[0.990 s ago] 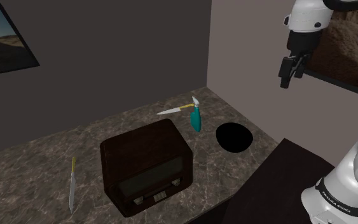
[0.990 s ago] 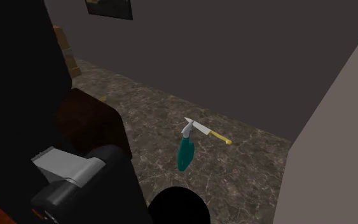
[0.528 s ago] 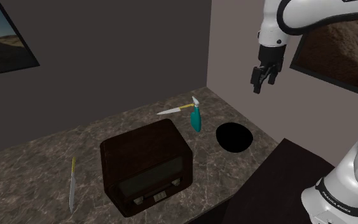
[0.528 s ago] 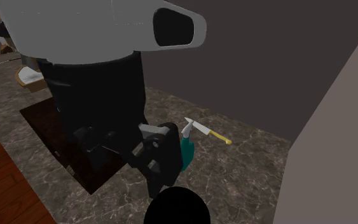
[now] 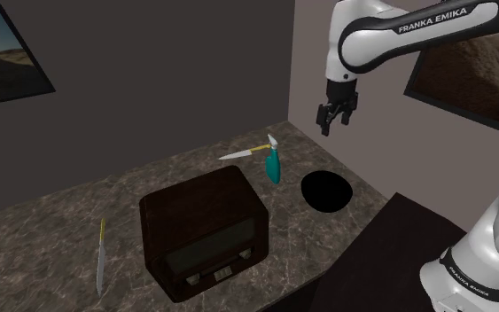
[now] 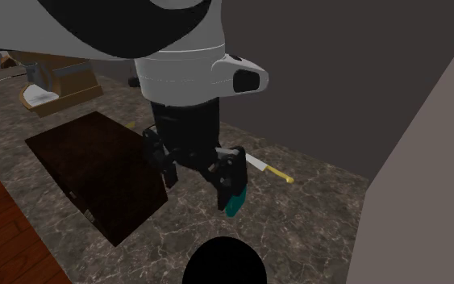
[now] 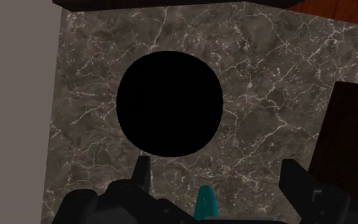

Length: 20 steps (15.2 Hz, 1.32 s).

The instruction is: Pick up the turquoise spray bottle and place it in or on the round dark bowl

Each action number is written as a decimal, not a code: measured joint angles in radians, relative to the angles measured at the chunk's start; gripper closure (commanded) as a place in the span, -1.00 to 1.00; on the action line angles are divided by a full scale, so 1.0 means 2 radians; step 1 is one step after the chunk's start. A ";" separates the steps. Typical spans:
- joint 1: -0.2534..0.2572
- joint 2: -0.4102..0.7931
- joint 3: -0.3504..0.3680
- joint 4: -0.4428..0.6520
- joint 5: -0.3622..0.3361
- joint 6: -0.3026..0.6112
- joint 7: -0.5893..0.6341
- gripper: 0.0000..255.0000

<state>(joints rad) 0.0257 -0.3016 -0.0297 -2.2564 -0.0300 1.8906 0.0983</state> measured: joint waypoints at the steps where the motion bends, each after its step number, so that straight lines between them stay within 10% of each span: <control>1: 0.001 0.020 0.001 0.013 0.001 0.009 0.002 -1.00; 20: 0.003 0.378 0.004 0.295 0.020 0.112 0.027 -1.00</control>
<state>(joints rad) 0.0325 0.4554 -0.0209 -1.6668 0.0091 2.1149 0.1521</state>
